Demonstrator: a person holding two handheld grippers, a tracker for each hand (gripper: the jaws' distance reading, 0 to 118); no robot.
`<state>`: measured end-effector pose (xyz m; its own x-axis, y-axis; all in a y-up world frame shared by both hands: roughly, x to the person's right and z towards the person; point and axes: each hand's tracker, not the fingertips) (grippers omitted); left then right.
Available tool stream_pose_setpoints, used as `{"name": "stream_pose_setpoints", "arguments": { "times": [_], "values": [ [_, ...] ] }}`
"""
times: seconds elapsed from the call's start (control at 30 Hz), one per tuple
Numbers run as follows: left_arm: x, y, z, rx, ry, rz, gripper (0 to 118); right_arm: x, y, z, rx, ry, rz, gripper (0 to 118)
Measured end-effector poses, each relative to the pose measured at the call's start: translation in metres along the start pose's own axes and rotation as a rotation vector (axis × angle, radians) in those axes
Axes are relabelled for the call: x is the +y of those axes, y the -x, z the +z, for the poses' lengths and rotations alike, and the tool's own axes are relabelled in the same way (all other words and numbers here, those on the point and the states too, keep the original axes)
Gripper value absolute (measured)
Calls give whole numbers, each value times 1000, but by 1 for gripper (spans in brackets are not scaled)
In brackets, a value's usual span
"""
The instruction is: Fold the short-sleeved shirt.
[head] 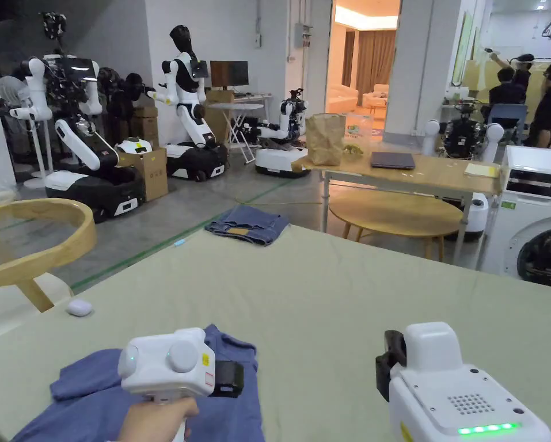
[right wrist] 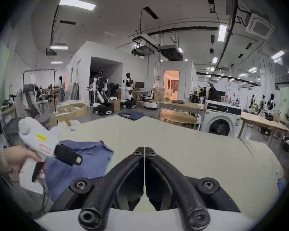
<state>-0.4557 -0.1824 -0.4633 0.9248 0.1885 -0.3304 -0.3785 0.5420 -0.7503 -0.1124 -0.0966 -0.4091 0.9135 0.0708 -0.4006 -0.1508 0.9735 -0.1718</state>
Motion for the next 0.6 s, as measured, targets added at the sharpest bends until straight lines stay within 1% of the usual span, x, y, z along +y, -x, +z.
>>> {"name": "stream_pose_setpoints", "arguments": {
  "times": [0.1, 0.17, 0.23, 0.27, 0.3, 0.33, 0.37, 0.4, 0.43, 0.47, 0.5, 0.53, 0.6],
  "values": [
    [-8, -20, -46, 2, 104, -61, 115, -13, -18, 0, -40, 29, 15, 0],
    [-26, -35, -54, -2, 167, -92, 114, -20, -34, -1, -65, 55, 5, 0],
    [-40, -44, -63, 91, 210, -171, 92, -26, -43, -3, -81, 73, -3, 0],
    [-33, -39, -65, 136, 145, -231, 90, -28, -49, -3, -89, 79, -8, 0],
    [-31, -38, -60, 94, 145, -195, 82, -29, -54, -1, -94, 81, -15, 0],
    [-30, -37, -54, 99, 142, -162, 67, -29, -57, 1, -99, 83, -24, 0],
    [-29, -35, -48, 114, 114, -151, 42, -30, -61, 4, -101, 82, -36, 0],
    [-20, -27, -55, 119, 114, -153, 0, -30, -64, 6, -106, 81, -45, 0],
    [-18, -24, -55, 153, 105, -161, 0, -30, -68, 10, -108, 79, -56, 0],
    [-18, -22, -55, 98, 121, -140, 0, -31, -71, 15, -108, 75, -67, 0],
    [-18, -24, -52, 103, 115, -144, 0, -31, -75, 20, -114, 71, -73, 0],
    [-25, -36, -31, 112, 75, -161, 0, -30, -81, 26, -119, 66, -80, 0],
    [-22, -57, -5, 40, -21, -142, 0, -30, -93, 39, -132, 57, -95, 0]
  ]
}}
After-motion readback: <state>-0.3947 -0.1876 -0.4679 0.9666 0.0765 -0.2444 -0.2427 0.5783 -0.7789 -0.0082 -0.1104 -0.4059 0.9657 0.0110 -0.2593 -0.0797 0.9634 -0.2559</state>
